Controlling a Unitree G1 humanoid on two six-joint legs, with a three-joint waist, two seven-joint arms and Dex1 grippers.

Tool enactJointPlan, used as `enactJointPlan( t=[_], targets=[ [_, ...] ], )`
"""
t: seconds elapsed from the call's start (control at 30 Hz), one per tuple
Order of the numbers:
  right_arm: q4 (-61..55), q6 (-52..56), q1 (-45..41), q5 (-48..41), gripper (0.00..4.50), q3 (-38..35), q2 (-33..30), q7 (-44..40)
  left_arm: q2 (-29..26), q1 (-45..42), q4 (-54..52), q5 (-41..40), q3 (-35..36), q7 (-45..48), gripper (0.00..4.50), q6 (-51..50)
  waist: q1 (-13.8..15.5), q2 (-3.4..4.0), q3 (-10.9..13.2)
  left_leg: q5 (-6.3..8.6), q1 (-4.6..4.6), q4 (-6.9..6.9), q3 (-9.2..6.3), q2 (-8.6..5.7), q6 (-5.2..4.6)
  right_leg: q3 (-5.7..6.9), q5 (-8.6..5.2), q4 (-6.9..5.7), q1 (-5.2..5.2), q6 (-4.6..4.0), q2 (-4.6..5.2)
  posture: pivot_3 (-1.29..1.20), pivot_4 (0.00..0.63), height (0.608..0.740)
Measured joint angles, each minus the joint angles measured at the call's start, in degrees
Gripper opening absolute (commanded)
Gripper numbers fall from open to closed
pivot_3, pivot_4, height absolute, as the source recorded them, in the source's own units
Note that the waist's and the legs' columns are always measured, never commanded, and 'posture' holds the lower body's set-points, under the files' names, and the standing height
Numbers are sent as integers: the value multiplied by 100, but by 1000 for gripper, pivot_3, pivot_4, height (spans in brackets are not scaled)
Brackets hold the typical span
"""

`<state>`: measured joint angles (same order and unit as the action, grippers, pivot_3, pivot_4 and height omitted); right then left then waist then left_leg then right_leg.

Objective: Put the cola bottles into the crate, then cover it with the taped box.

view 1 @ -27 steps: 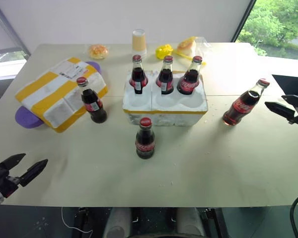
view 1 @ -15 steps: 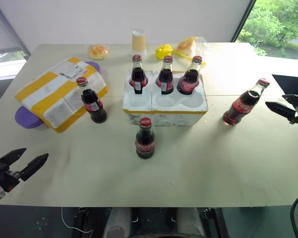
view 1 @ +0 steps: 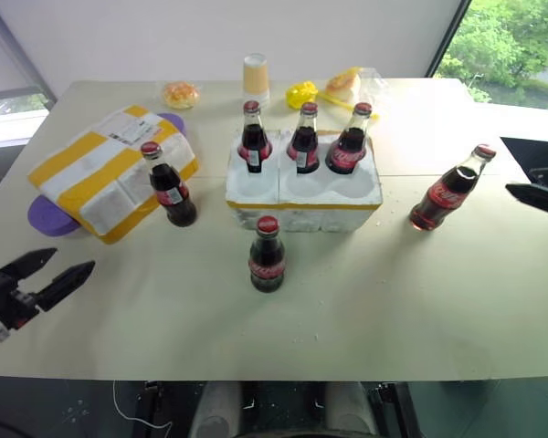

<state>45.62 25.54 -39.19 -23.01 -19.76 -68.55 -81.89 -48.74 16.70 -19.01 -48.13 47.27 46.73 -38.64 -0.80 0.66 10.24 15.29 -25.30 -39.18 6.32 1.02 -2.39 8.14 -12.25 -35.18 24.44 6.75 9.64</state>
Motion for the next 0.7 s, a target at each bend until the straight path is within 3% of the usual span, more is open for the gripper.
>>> enactJointPlan(
  t=[0.27, 0.5, 0.7],
  targets=[
    [-2958, 2493, 1, -1695, 4500, -464, -532, -432, -542, -1652, 448, 137, -1153, 137, 4481, -83, 11, 14, 0, 1, -3, 1, 0, 2, 2, -2, 4, 0, 5, -1, -3, 0, 150, 740],
    [-4949, 3720, -100, -3131, 4500, -779, 22, 553, -318, -3387, 1545, 887, -2785, 192, 4481, 178, 54, -2, 2, -15, -5, 0, 2, -3, 26, -2, 7, -2, 2, -1, -2, 0, 150, 740],
    [-5543, 3944, 282, -3610, 4500, -1010, 274, 1305, 80, -3976, 2045, 1397, -3456, 160, 4481, 342, 90, -13, 6, -18, -8, 0, 9, -7, 24, -2, 8, -2, 2, 0, -3, 0, 150, 740]
  ],
)
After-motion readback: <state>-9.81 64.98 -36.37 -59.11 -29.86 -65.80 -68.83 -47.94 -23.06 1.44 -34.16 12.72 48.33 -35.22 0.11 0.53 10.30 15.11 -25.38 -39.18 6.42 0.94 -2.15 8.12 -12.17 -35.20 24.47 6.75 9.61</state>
